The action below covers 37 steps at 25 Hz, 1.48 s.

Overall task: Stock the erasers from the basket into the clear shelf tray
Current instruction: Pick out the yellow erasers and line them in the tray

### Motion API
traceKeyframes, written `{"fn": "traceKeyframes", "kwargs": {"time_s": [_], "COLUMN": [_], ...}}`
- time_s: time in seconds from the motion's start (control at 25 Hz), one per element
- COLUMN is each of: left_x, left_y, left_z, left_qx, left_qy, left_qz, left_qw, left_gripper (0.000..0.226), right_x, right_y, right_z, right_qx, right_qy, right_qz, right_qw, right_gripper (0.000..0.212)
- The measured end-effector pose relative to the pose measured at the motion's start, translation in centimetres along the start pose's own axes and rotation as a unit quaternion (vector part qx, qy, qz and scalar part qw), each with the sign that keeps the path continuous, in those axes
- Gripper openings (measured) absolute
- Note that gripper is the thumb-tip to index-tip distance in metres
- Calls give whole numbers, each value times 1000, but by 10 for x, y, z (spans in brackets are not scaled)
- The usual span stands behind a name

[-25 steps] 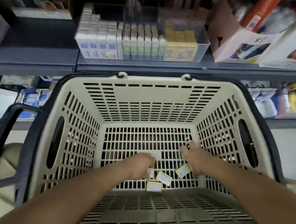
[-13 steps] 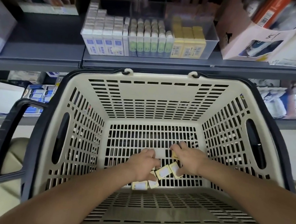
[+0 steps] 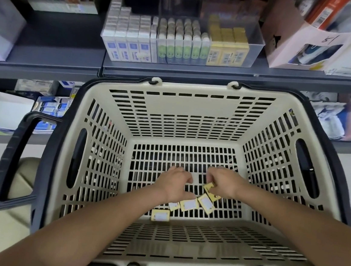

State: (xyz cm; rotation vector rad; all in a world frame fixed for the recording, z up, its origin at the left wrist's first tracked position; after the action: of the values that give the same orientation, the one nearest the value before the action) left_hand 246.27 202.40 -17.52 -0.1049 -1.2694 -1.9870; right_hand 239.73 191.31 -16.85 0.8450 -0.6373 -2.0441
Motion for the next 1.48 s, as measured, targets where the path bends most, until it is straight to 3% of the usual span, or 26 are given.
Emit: {"fn": "traceKeyframes", "kwargs": {"time_s": [0.16, 0.32, 0.4, 0.48, 0.56, 0.68, 0.84, 1.0, 1.12, 1.24, 1.36, 1.48], "left_x": [2, -1, -10, -18, -20, -21, -23, -19, -16, -15, -26, -43], "left_y": [4, 6, 3, 0, 2, 7, 5, 3, 3, 3, 6, 9], "left_z": [-2, -3, 0, 3, 6, 5, 4, 4, 6, 8, 5, 3], "left_qx": [-1, -28, -44, -65, -83, -85, -103, -120, -149, -181, -143, -102], "left_qy": [26, 95, 138, 181, 197, 183, 174, 163, 151, 140, 154, 177], "left_qz": [125, 360, 398, 454, 493, 458, 457, 490, 544, 601, 610, 618], "left_qw": [992, 928, 906, 870, 843, 866, 866, 848, 812, 766, 764, 759], "left_gripper": [55, 33, 22, 23, 26, 27, 25, 24, 22, 35, 50, 50], "right_x": [-9, -19, -14, -10, -13, -20, -20, -26, -28, -31, -24, -26], "right_y": [8, 10, 2, -14, -35, -45, -25, 2, 9, 15, 19, -10], "right_z": [-2, -5, -1, 4, 10, 12, 3, -3, -7, -10, -9, -3], "right_qx": [2, -18, -44, -74, -110, -108, -81, -53, -39, -11, 40, -31], "right_qy": [10, 0, -8, 7, 44, 95, 101, 95, 57, 50, 32, 37], "right_qz": [-138, -369, -285, -67, 83, 149, 90, -92, -304, -394, -390, -157], "right_qw": [990, 929, 958, 995, 989, 978, 988, 990, 950, 918, 919, 986], "right_gripper": [19, 13, 16, 35, 59, 67, 51, 9, 6, 8, 8, 23]}}
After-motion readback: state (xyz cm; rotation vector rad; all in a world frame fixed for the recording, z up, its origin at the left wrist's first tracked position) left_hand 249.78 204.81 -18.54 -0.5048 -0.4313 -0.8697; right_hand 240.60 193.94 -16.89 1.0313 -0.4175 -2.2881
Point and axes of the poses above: each hand's wrist, its own z-axis away from the middle knuckle, its own y-axis out of the back of the hand, x = y × z, the point moved 7 cm from there along -z, towards the middle knuckle, and after that the axes turned 1 degree about -z, right-handed, at the moved point
